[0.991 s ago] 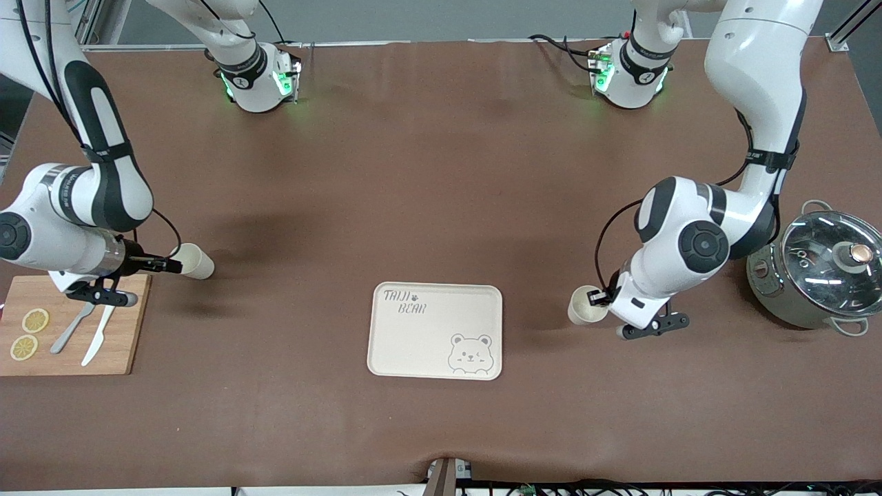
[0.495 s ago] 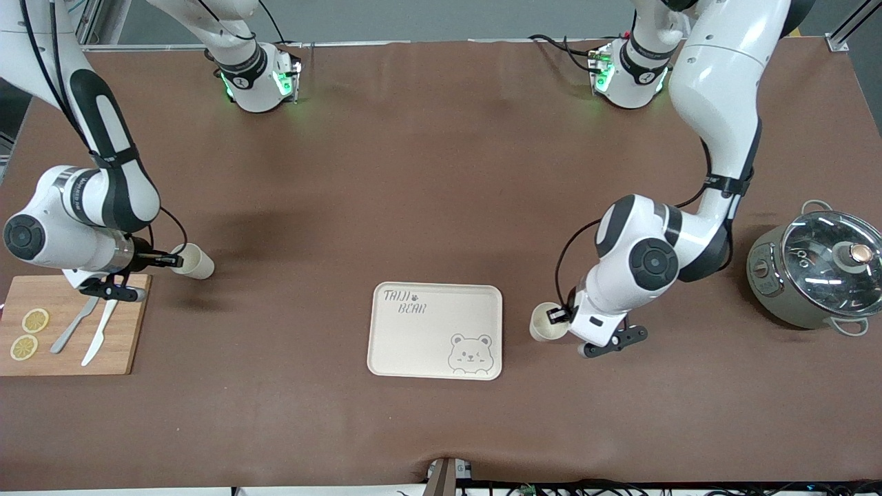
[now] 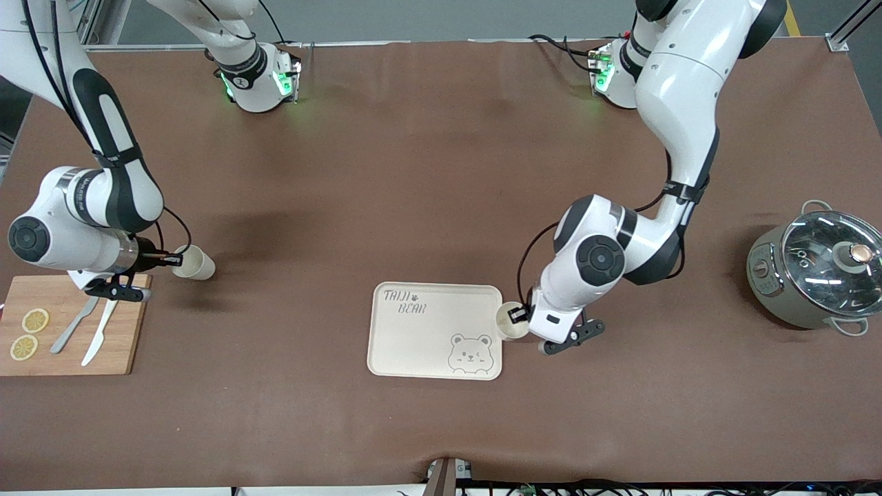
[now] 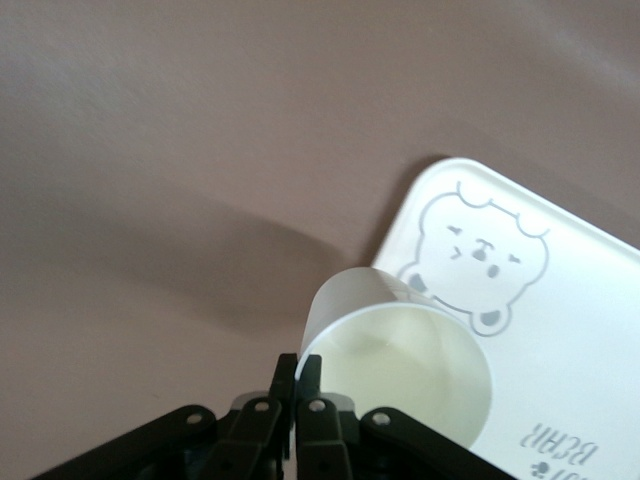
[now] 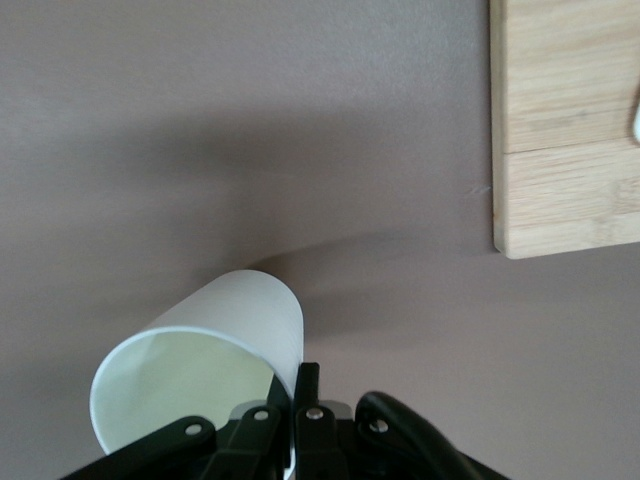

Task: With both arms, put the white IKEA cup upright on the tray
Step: 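Carry the cup with the left gripper onto the white tray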

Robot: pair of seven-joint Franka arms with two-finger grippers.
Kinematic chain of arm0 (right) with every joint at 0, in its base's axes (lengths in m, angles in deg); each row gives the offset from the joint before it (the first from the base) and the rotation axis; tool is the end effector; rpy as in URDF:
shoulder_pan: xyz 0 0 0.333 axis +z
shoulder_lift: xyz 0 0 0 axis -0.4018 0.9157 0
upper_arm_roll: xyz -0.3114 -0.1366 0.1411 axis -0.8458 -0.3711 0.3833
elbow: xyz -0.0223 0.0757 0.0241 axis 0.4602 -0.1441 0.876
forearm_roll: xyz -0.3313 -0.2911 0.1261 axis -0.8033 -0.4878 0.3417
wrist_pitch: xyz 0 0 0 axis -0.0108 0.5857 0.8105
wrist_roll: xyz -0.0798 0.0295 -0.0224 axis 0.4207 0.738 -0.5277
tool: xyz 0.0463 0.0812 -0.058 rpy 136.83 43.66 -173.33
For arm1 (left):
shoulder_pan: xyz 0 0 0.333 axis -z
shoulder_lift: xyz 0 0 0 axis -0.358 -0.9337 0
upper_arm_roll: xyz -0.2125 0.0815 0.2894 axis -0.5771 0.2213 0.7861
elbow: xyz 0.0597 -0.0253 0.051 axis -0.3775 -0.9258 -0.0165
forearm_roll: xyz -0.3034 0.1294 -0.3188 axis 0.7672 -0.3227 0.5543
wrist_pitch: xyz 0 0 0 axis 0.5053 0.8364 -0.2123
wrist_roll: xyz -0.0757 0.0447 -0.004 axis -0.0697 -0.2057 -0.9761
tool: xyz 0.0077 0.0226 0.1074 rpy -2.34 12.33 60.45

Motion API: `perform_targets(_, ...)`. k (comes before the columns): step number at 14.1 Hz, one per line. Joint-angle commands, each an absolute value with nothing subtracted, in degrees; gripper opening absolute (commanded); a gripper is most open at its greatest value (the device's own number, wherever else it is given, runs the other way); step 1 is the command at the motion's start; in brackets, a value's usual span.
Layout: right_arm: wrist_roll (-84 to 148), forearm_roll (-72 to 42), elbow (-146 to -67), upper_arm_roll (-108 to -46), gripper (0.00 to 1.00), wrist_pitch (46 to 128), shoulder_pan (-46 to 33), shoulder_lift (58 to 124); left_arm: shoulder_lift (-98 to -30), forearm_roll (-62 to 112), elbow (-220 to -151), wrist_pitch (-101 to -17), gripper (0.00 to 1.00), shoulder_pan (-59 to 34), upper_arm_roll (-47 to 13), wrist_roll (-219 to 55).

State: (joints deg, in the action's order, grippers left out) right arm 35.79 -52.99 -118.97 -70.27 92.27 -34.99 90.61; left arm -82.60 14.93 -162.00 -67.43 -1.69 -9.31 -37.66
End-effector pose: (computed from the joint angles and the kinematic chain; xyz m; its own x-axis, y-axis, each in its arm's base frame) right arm 0.6486 -0.1164 0.2532 0.9615 -0.1373 -0.2380 -0.1405 -0.9901 0.0035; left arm 0.7480 -0.3892 0.2825 0.9174 0.3966 -0.0336 0.3971 -0.9064 0.1437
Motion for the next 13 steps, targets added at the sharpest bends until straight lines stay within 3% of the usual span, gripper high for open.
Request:
perform_targets(1, 36.23, -52.96, -112.29, -70.03, 0.0, 84.13, -32.93, 90.23, -85.19, 15.92, -158.28, -66.77, 0.0, 0.46, -8.58, -34.93)
perform_targets(6, 47.37, -46.3, -106.83, -70.12, 0.0, 78.4, -25.64, 90.23, -87.48, 15.92, -158.1, -70.02, 0.0, 2.83, -8.4, -31.5)
perform_targets(12, 68.98, -43.29, -101.56, -70.12, 0.0, 78.83, -14.92, 93.12, -88.36, 15.83, -158.19, -71.17, 0.0, 3.28, -8.4, -30.88)
perform_targets(13, 71.54, -42.6, -100.33, -70.12, 0.0, 78.92, -13.42, 93.91, -88.19, 15.83, -158.19, -71.08, 0.14, 2.93, -8.4, -30.62)
